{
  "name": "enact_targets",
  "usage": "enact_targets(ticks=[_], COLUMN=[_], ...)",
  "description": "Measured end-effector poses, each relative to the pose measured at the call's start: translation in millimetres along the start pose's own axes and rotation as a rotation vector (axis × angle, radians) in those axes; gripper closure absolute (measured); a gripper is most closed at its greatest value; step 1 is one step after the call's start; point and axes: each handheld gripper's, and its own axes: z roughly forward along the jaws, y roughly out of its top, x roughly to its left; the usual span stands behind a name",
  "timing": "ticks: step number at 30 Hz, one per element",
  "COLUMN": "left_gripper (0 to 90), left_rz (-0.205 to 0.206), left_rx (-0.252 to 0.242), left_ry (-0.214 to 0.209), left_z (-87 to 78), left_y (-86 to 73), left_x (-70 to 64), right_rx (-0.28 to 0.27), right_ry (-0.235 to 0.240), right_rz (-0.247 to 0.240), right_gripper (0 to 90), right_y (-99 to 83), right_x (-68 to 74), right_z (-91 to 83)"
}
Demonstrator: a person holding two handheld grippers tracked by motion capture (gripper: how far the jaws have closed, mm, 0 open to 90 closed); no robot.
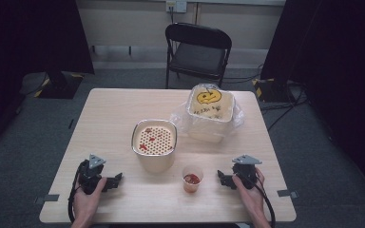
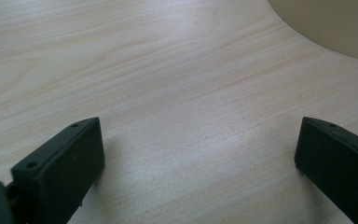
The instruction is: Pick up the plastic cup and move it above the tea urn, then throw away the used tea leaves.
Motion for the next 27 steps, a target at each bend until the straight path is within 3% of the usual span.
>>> enact_targets(ticks=[7, 14, 19, 27], left_gripper=[0.6, 0.6, 0.6, 0.6], left_rz=[-0.001, 0.000, 0.001, 0.001], left_rx=[0.000, 0.000, 0.000, 0.000], left_ry=[0.000, 0.000, 0.001, 0.004], left_z=[0.1, 0.1, 0.0, 0.1], left_y=[0.0, 0.0, 0.0, 0.0], left_x=[-0.1, -0.1, 0.0, -0.1], right_rx=[0.001, 0.005, 0.015, 0.024], right_ry=[-0.016, 0.067, 0.110, 0.188], right_rz=[0.027, 0.018, -0.037, -0.066], right_gripper=[13.6, 13.9, 13.8, 14.2], right_y=[0.9, 3.3, 3.7, 1.8], right_x=[3.5, 11.1, 21.3, 36.0], right_z=[-0.7, -4.8, -10.1, -19.6])
